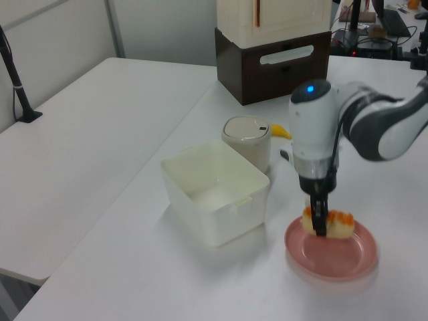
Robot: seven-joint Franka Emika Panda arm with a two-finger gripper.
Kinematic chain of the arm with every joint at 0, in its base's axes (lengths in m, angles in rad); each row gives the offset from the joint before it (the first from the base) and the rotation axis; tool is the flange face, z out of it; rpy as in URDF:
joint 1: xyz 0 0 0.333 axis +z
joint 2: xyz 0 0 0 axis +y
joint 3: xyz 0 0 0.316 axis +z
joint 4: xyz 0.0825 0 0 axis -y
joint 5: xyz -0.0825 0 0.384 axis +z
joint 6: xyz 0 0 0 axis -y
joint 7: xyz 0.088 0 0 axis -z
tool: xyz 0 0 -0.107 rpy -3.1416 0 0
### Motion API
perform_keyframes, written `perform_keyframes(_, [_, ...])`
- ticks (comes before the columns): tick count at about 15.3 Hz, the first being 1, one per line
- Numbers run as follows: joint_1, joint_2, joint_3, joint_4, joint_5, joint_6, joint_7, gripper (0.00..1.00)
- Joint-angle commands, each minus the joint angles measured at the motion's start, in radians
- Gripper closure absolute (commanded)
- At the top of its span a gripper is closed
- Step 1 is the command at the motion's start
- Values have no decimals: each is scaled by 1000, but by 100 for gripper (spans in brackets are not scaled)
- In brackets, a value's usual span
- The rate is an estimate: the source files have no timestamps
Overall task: Put the bread on the table
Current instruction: 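Lower the gripper and close it on the bread roll, then lift the bread roll off the plate and carry it toward the purple cube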
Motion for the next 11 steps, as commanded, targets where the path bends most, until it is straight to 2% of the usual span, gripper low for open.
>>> perform_keyframes(1, [-31, -64, -61, 74, 6, -136, -113, 40])
perform_keyframes(4, [-44, -90, -147, 85, 22, -188, -231, 40])
perform_keyframes(6, [-53, -89, -187, 74, 9, -196, -287, 40])
perform_keyframes(8, [-55, -89, -276, 62, 3, -202, -376, 40])
perform_keyframes(11, [-62, -76, -336, 30, -29, -188, -433, 38])
